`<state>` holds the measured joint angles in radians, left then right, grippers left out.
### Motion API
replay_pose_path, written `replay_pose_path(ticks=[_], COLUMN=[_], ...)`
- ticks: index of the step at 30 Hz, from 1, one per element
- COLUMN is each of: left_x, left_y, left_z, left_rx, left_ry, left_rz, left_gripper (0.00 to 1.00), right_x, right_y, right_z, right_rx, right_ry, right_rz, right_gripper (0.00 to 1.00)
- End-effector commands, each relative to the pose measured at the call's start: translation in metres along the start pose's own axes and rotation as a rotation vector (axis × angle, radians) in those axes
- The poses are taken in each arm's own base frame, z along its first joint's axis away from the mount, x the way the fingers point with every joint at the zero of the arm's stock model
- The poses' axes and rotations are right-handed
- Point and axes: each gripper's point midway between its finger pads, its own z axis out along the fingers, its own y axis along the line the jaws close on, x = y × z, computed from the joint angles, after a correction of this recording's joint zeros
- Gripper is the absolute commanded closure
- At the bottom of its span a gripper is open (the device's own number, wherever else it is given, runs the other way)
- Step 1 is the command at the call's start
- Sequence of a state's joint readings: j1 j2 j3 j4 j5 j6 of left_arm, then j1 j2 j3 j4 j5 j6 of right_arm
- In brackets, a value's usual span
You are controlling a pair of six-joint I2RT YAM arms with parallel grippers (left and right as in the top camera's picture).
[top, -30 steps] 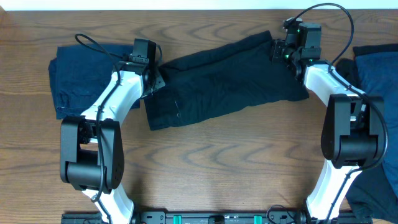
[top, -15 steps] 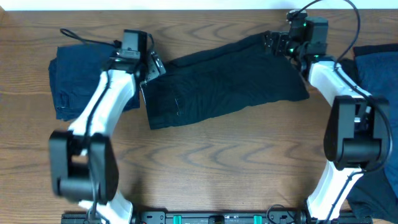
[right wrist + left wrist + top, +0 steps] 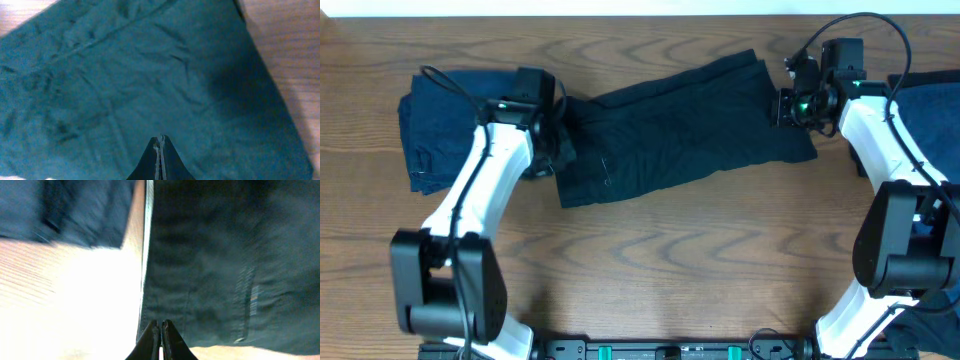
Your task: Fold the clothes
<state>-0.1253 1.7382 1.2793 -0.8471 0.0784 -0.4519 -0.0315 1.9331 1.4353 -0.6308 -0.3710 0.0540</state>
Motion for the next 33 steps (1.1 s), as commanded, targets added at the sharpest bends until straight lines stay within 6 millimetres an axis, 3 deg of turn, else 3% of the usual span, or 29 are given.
replay_pose_path(ticks=[1,7,10,13,17,20,25,29,33], left_x=[0.018,0.017,0.017,0.020,0.025,0.028,0.032,0.028,0.013], left_y=[-0.009,-0.019,-0.024,-0.027,-0.026,-0.026,-0.024,-0.028,-0.038], left_z=[0.022,0.050,0.063,0.074,0.081,0.081,0.081,0.075,0.054], left_rx=[0.043,0.038,0.038,0.031,0.023,0.022,0.015,0.025,0.065], left_ry=[0.090,0.105,0.107,0.121,0.143,0.151,0.166,0.148,0.074], left_rz=[0.011,0.040,0.054,0.066,0.117,0.169,0.180,0.191,0.215], left_gripper=[0.94,0.94,0.94,0.94,0.94,0.94,0.94,0.94,0.94], right_x=[0.013,0.020,0.035,0.054,0.083,0.108,0.144,0.146,0.143], right_y=[-0.012,-0.026,-0.034,-0.056,-0.097,-0.115,-0.121,-0.122,-0.115], right_z=[0.026,0.064,0.078,0.084,0.067,0.045,0.021,0.019,0.025], right_rx=[0.045,0.044,0.054,0.143,0.378,0.482,0.513,0.511,0.480], right_ry=[0.042,0.059,0.112,0.177,0.268,0.356,0.511,0.521,0.508], right_rz=[-0.065,-0.062,-0.042,0.038,0.204,0.303,0.377,0.384,0.382], right_gripper=[0.99,0.99,0.99,0.99,0.99,0.99,0.99,0.99,0.99])
